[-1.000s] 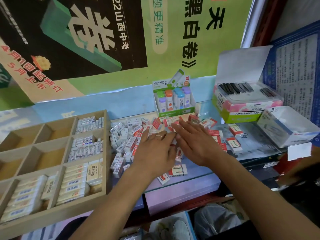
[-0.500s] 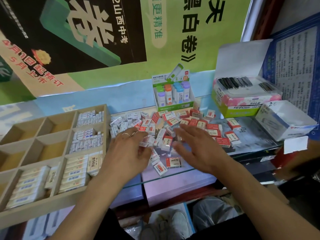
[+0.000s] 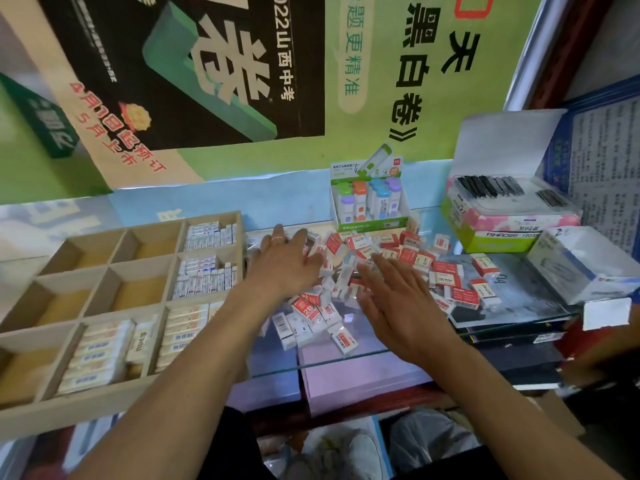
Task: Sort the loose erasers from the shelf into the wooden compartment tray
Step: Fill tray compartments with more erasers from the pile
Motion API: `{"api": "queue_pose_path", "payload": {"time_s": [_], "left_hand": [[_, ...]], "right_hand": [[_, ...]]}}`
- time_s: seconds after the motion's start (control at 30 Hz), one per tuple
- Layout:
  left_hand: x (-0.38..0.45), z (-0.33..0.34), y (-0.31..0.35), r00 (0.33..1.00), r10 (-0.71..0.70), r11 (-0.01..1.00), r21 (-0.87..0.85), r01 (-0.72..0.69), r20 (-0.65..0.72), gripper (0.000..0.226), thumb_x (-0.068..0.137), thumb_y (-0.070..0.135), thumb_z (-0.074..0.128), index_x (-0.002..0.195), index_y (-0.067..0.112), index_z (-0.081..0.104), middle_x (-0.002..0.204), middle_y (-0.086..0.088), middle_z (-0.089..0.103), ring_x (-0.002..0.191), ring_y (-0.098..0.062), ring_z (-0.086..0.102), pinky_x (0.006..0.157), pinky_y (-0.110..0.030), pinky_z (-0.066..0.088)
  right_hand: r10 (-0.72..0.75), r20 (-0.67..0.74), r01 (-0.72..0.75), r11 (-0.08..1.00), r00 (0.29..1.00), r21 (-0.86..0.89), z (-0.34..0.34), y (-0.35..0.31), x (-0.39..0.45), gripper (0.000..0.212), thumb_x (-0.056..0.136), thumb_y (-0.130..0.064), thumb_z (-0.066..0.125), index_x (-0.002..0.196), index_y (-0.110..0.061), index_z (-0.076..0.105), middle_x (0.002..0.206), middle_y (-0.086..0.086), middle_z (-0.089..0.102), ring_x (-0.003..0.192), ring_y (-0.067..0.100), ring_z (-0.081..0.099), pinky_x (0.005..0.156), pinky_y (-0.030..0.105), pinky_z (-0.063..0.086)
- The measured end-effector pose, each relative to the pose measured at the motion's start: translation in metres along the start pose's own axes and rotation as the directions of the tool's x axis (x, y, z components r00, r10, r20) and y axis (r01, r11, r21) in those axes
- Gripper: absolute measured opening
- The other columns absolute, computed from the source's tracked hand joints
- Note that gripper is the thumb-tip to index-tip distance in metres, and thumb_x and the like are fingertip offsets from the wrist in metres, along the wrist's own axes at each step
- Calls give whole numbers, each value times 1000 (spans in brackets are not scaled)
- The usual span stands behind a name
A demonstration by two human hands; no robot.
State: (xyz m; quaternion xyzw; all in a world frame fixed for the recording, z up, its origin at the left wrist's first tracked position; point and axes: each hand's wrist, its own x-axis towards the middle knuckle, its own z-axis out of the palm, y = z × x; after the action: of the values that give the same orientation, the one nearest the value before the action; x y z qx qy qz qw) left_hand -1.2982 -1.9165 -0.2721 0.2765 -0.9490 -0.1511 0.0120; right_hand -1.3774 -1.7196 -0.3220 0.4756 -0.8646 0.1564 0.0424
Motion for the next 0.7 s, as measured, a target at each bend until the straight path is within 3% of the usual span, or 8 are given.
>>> {"api": "queue_pose_path", "payload": {"time_s": [0.13,0.3,0.4,0.6,0.7], "left_hand": [[9,20,10,986,154,986,59,-158,62,55,96,50,32,149,37,24,160,-6,16,146,-32,19,117,-52,17],[2,25,12,980,168,982,65,-176,108,54,101,45,25,153,36,13,163,-4,4,148,-34,4,119,-52,7],[-4,23,11,976,199,979,21,-201,85,50,102,43,26,152,37,21,163,-3,4,149,-30,3,119,-51,5],[-26,15,12,972,237,971,19,-237,6,51,101,40,31,151,30,27,161,-10,14,148,-28,14,118,-45,21],[-47,14,10,988,145,982,131,-138,-48,50,99,45,31,145,24,32,150,-13,36,138,-31,33,109,-44,30]], "right_hand": [[-23,12,24,1000,1000,-17,7,-5,3,65,96,-56,19,146,-22,39,155,7,32,143,29,28,116,45,17],[16,-6,-16,997,1000,-71,10,-5,6,61,94,-53,27,142,-19,46,149,10,41,135,33,39,111,50,27],[44,-17,-45,997,999,-62,9,-5,6,60,94,-50,26,141,-19,47,147,12,44,134,34,40,111,52,30],[52,-27,-53,998,998,-37,7,-4,5,61,93,-50,26,139,-18,49,144,12,47,132,34,42,111,51,30],[35,-48,-35,999,998,0,5,-3,4,60,94,-51,28,137,-17,50,143,8,48,131,30,43,111,48,31]]}}
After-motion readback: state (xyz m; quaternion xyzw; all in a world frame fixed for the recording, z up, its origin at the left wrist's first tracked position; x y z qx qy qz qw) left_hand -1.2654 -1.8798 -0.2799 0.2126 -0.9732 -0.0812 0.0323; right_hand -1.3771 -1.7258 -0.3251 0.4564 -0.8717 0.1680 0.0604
